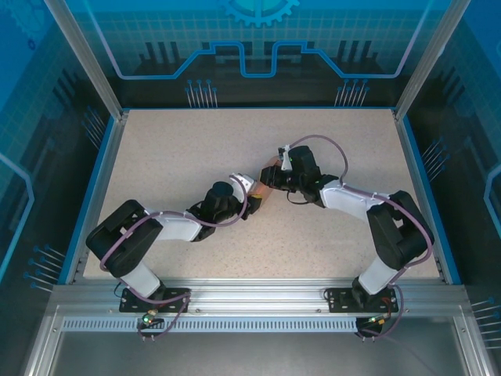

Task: Fold the paper box

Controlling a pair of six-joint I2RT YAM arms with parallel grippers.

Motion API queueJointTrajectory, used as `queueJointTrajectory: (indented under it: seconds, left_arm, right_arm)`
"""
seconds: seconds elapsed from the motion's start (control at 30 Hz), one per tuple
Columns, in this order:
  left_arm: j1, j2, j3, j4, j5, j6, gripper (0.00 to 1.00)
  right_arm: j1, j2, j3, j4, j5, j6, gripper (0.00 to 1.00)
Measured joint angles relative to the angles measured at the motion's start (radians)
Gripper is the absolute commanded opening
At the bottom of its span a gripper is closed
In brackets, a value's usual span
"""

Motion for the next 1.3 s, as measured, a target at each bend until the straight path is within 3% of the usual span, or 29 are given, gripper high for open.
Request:
queueJointTrajectory:
  seconds: [0.27,0.47,0.73,1.3]
  left_arm:
    - [0.004,-0.024,-0.001,-0.019,0.011,0.048,0.37]
    - [0.048,-0.066,-0.001,-0.040,0.066,0.068,0.34]
    - [0.098,-0.105,-0.023,-0.061,0.155,0.090,0.34]
    - [0.098,-0.076,-0.020,-0.120,0.201,0.134,0.47]
  right_arm:
    - [-0.004,-0.076,0.013,-0.125,0.010,-0.091,0.44]
    - [-0.040,-0.178,0.029,-0.221,0.054,-0.283,0.52]
    - [-0.123,-0.126,0.132,-0.274,0.046,-0.512,0.53]
    - [-0.188,-0.126,0.119,-0.303,0.040,-0.594,0.54]
